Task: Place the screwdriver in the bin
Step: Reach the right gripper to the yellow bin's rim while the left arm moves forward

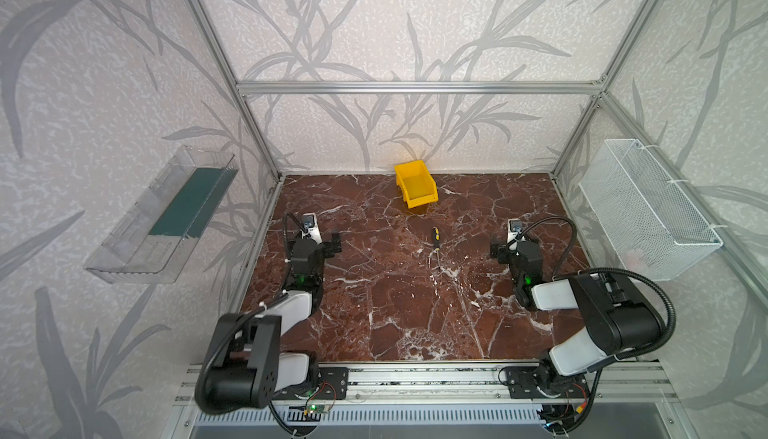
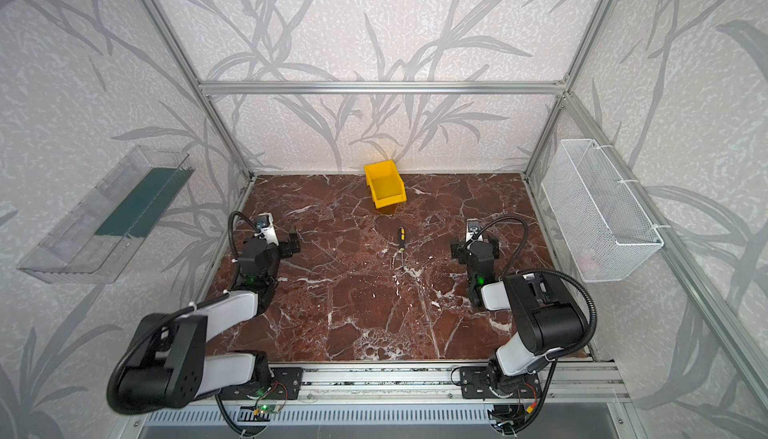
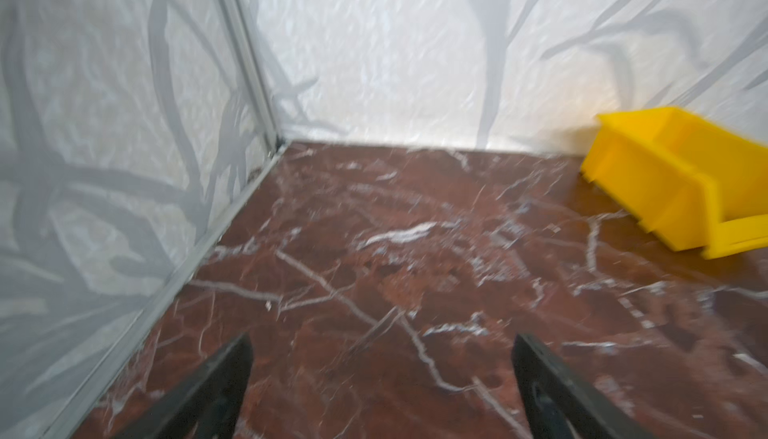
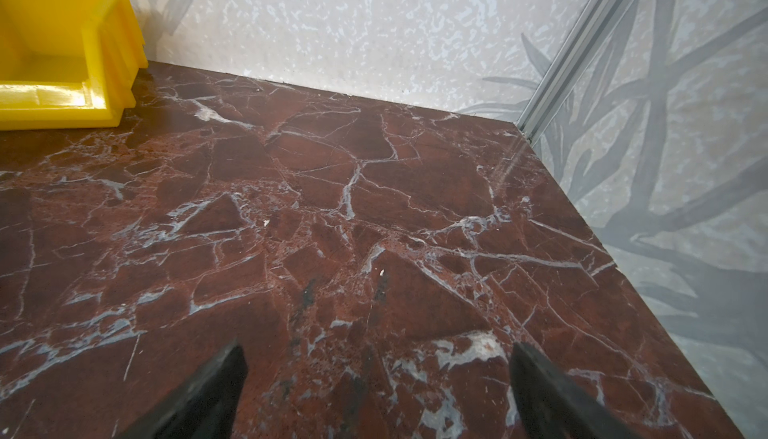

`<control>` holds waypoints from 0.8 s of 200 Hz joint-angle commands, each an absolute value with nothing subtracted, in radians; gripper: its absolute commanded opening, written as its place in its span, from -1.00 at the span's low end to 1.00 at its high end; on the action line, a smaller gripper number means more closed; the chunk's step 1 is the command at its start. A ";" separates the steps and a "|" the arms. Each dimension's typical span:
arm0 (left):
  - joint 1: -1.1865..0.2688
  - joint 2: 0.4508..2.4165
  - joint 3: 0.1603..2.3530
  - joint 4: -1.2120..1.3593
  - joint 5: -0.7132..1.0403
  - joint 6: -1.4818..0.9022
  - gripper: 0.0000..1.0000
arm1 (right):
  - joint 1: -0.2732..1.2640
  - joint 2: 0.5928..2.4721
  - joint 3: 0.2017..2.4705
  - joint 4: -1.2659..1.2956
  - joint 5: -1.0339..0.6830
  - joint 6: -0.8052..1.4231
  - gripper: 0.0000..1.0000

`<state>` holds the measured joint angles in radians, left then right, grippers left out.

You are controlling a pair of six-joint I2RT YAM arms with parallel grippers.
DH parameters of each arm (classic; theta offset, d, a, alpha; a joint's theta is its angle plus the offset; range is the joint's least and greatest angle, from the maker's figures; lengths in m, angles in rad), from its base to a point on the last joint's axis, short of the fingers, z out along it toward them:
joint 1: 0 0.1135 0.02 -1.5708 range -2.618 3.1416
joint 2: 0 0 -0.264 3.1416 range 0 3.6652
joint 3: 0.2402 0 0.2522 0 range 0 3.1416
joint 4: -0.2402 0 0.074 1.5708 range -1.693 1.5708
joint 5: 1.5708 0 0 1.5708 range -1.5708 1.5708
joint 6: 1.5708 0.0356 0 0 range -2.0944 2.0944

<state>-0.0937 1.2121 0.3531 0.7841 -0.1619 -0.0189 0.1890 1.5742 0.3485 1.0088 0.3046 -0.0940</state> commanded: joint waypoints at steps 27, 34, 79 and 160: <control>-0.288 1.044 0.369 0.618 -0.217 -0.067 0.98 | 0.220 1.496 0.295 1.094 0.350 -0.135 0.98; -0.315 1.045 0.392 0.570 -0.220 -0.067 0.98 | 0.253 1.444 0.318 1.018 0.415 -0.162 0.98; -0.477 1.138 0.552 0.398 -0.266 -0.052 0.98 | 0.272 1.154 0.724 0.096 0.382 0.061 0.98; -0.593 1.303 0.746 0.172 -0.301 -0.191 0.98 | 0.293 1.458 0.976 0.071 0.028 0.247 0.98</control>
